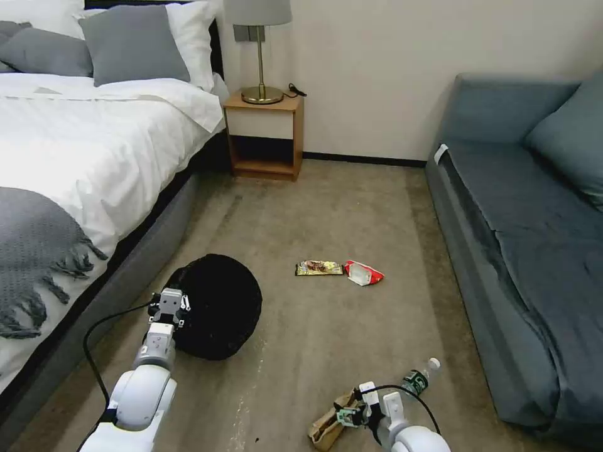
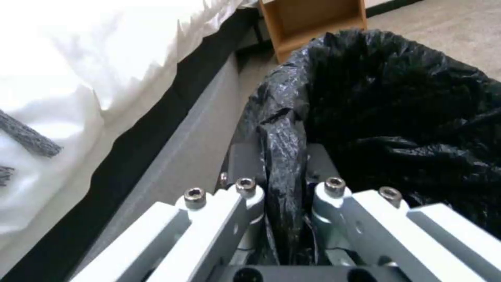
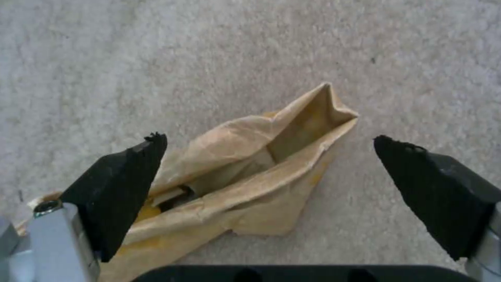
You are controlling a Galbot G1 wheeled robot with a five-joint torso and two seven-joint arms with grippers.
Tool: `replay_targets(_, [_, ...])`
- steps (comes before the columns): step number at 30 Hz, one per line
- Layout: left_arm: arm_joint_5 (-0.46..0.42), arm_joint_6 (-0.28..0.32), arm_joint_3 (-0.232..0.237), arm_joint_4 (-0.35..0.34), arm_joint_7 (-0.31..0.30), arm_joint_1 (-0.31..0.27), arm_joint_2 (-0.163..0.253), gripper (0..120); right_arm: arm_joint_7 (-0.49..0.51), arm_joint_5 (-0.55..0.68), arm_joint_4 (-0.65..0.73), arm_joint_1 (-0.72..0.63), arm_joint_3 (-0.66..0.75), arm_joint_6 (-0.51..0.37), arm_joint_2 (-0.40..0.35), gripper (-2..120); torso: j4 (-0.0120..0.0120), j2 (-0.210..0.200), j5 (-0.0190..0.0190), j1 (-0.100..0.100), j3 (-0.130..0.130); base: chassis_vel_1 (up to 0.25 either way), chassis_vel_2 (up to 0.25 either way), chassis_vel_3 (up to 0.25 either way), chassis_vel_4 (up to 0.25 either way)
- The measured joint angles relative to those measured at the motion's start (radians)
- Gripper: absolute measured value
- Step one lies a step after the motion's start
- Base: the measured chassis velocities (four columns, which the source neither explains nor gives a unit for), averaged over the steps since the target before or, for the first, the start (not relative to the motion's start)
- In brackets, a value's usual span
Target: Pick up the trash bin, then pick up the garbage on the floor and place it into the trash bin.
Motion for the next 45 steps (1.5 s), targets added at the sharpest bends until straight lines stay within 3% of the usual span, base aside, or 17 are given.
replay_targets(5, [-0.001,-0.002,0.0,0.0,0.005,-0.002,0.002,7,-0.002,-0.021,-0.046,0.016,-0.003,0.01,0.005,100,0.0,0.0,0.0,0.0,0.0,0.0,0.0,0.0,0.0])
replay_targets(8, [-0.003,-0.003,0.0,0.001,0.007,-0.01,0.007,7,-0.01,-0.046,-0.08,0.026,-0.003,0.017,0.01,92,0.0,0.0,0.0001,0.0,0.0,0.0,0.0,0.0,0.0])
replay_targets(10, [-0.006,-0.003,-0.001,0.002,0.009,-0.016,0.012,7,-0.02,-0.057,-0.092,0.028,-0.003,0.02,0.012,80,0.0,0.0,0.0001,0.0,0.0,0.0,0.0,0.0,0.0])
replay_targets(12, [-0.007,-0.003,-0.001,0.003,0.01,-0.018,0.014,7,-0.023,-0.06,-0.093,0.028,-0.003,0.021,0.013,77,0.0,0.0,0.0001,0.0,0.0,0.0,0.0,0.0,0.0])
replay_targets(15, [-0.007,-0.003,0.001,0.006,0.012,-0.02,0.014,7,-0.029,-0.063,-0.096,0.028,-0.004,0.023,0.016,62,0.0,0.0,0.0001,0.0,0.0,0.0,0.0,0.0,0.0])
replay_targets(17, [-0.007,-0.003,0.001,0.006,0.013,-0.02,0.014,7,-0.029,-0.064,-0.096,0.028,-0.004,0.023,0.017,59,0.0,0.0,0.0,0.0,0.0,0.0,0.0,0.0,0.0])
replay_targets(19, [-0.009,-0.004,0.002,0.008,0.015,-0.021,0.017,7,-0.034,-0.066,-0.098,0.028,-0.004,0.028,0.019,48,0.0,0.0,-0.0001,0.0,0.0,0.0,0.0,0.0,0.0])
replay_targets(32, [-0.019,-0.024,-0.009,0.009,0.029,-0.013,0.03,7,-0.06,-0.082,-0.089,0.017,0.009,0.05,0.03,1,-0.0001,0.0,0.0001,0.0,0.0,0.0,0.0,0.0,0.0])
replay_targets(45, [-0.043,-0.053,-0.02,0.014,0.043,-0.012,0.043,7,-0.075,-0.073,0.007,-0.005,0.099,0.07,0.061,0,0.0,0.0,0.0001,0.0,0.0,0.0,0.0,0.0,0.0])
